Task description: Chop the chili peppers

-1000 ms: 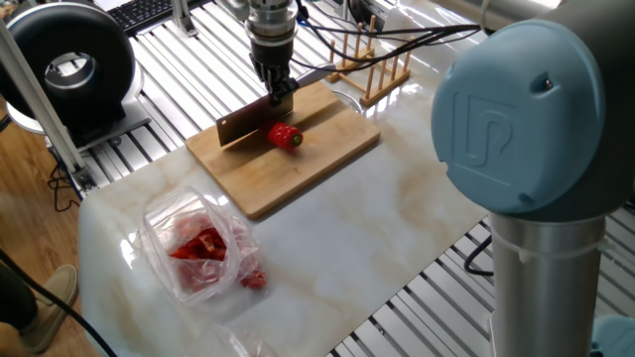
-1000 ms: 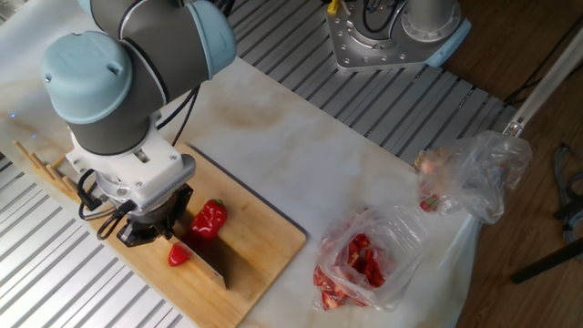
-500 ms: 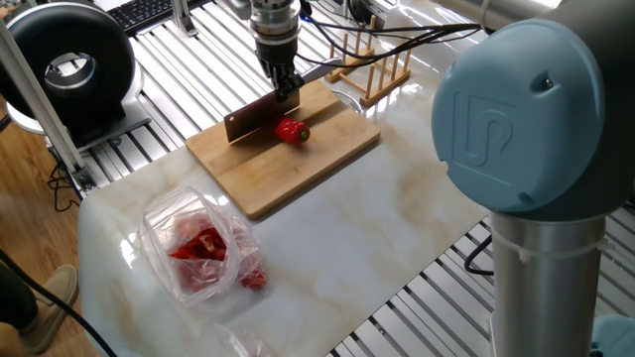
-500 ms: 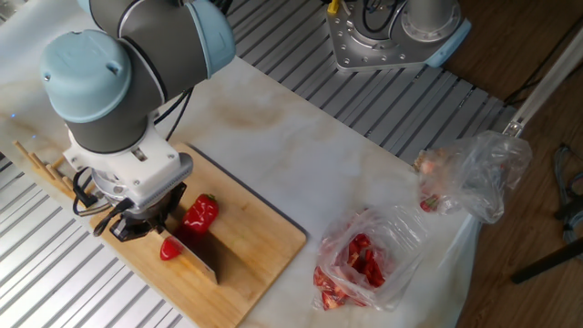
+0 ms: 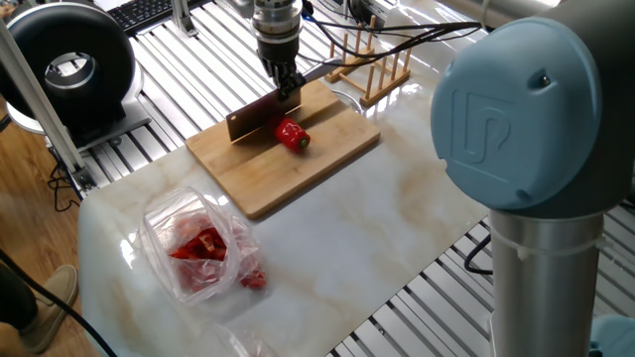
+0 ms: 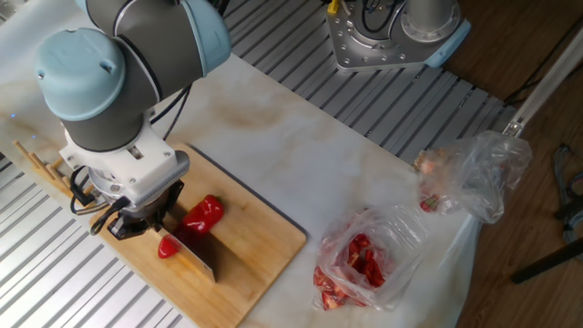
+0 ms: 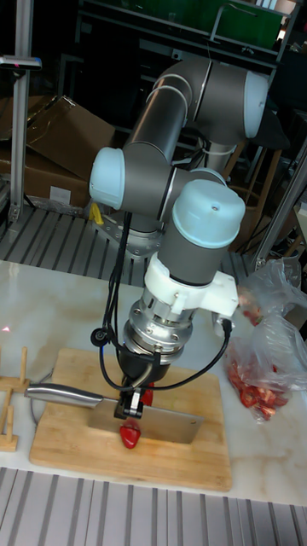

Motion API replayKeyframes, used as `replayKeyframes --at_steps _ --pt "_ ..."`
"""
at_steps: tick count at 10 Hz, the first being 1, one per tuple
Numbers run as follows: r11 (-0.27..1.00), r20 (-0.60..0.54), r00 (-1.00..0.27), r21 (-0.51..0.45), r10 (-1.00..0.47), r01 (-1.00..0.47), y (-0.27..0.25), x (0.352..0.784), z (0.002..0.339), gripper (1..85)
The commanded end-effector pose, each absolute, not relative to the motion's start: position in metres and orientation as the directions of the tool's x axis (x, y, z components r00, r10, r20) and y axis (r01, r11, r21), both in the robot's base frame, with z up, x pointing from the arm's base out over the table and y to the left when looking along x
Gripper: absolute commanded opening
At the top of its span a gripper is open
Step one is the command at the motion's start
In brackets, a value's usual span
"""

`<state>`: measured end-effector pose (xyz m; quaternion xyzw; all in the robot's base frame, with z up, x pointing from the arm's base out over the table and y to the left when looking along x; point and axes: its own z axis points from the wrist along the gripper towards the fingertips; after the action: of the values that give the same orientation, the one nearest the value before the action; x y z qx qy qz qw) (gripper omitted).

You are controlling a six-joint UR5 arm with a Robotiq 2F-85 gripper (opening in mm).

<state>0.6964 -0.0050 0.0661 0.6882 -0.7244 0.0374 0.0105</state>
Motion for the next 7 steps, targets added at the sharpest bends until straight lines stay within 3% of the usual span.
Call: replayKeyframes --at_steps 1,7 --pt "0.076 0.045 -0.077 -0.036 -0.996 -0.996 0.0086 0.697 0.0666 1.3" --pt "0.081 0.027 -0.082 -0.029 -0.996 -0.996 0.017 0.693 0.0659 1.3"
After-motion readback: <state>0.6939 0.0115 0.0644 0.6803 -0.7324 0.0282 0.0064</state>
